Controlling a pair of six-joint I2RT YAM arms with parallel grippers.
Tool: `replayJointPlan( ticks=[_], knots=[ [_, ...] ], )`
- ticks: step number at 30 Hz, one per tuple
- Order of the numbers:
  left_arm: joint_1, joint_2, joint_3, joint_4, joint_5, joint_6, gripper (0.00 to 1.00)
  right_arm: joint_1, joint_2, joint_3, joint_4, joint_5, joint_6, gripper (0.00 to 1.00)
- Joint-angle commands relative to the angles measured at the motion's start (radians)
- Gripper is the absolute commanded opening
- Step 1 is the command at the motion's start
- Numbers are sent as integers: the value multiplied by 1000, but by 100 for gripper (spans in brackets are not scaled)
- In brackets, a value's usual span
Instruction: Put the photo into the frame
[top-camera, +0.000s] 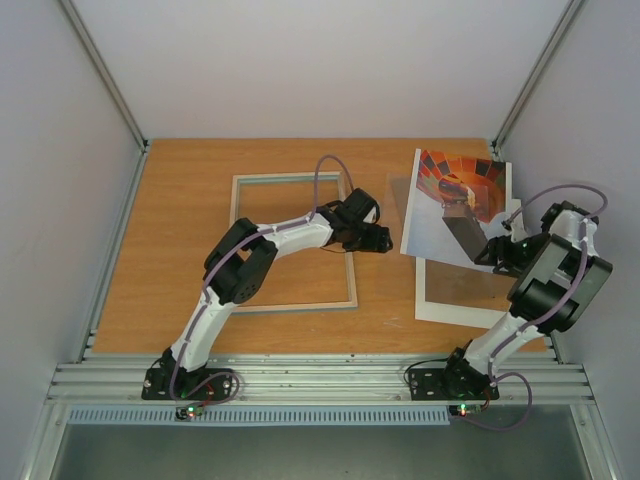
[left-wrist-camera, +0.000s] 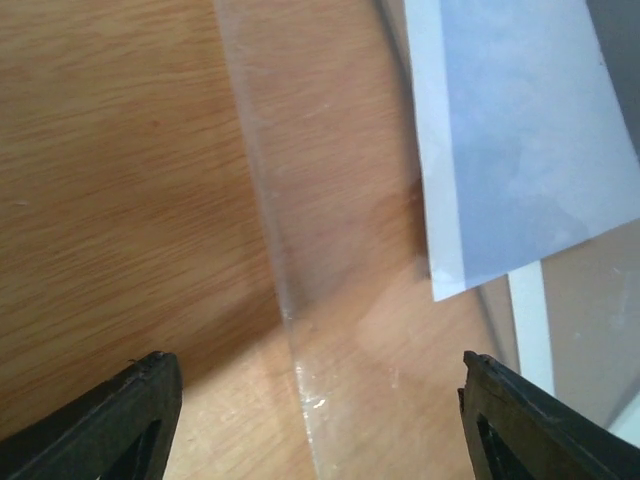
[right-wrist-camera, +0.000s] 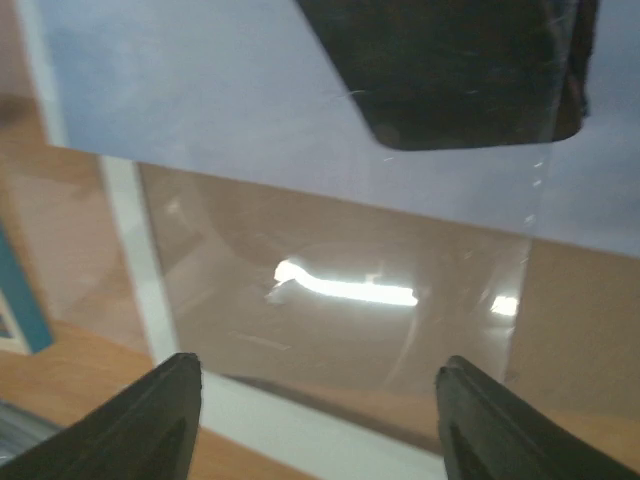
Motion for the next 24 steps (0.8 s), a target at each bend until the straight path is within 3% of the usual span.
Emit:
replayJointPlan(
  ticks=[1, 7, 14, 20, 24],
  knots=[
    [-13, 39, -45, 34, 95, -68, 77, -7, 68, -24, 134, 77, 21, 61],
    [-13, 75, -47, 96, 153, -122, 72, -7, 189, -36, 203, 118, 34, 45],
    [-11, 106, -49, 214, 242, -185, 65, -4, 254, -53, 232, 134, 27, 34],
    [-13, -8, -131, 404, 246, -181, 45, -4, 261, -61, 244, 139, 17, 31],
    [-10, -25, -105, 409, 278, -176, 21, -4, 258, -61, 246, 128, 21, 31]
  ],
)
